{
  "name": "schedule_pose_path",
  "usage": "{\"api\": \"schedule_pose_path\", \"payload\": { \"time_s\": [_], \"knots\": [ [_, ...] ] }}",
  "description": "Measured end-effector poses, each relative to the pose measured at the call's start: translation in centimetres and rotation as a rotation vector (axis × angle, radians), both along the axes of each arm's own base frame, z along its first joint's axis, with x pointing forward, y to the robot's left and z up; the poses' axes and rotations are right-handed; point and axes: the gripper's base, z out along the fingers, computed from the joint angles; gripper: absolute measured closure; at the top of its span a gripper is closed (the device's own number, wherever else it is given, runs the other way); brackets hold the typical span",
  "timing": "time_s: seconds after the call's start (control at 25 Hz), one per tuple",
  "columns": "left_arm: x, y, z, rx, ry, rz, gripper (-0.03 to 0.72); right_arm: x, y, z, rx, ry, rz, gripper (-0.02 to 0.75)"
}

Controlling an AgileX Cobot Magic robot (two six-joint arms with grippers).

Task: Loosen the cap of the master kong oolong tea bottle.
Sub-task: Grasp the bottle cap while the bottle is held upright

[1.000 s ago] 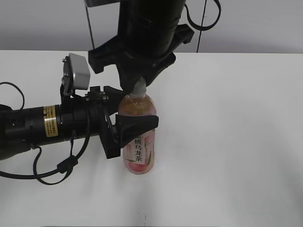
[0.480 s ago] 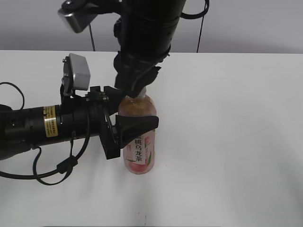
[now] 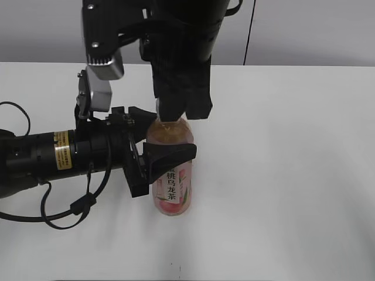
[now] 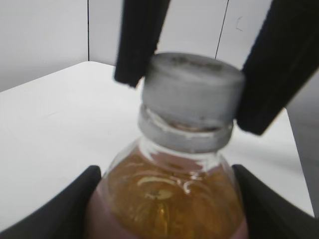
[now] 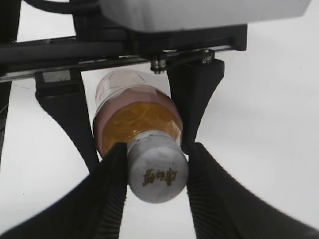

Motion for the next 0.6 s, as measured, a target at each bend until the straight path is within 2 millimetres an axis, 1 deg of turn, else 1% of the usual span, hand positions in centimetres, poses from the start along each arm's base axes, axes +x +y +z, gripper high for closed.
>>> {"api": "schedule_pose_path", "payload": {
  "time_s": [0.12,0.36,0.52,0.6],
  "knots": [
    [0.00,0.00,0.00,0.000,0.000,0.000,0.232,-0.01,0.01,0.00,-0.012,-0.018,0.071,0.459],
    [-0.05,-0.01,-0.02,0.002,-0.001,-0.006,0.232,-0.06,-0.03,0.07,-0.053,-0.081,0.310,0.459],
    [-0.06,-0.02,-0.02,0.003,-0.001,-0.007,0.232,-0.07,-0.03,0.06,-0.090,-0.138,0.524,0.459],
    [-0.09,-0.02,-0.03,0.004,-0.002,-0.010,0.232,-0.10,0.00,0.06,-0.113,-0.175,0.663,0.459]
  ]
}}
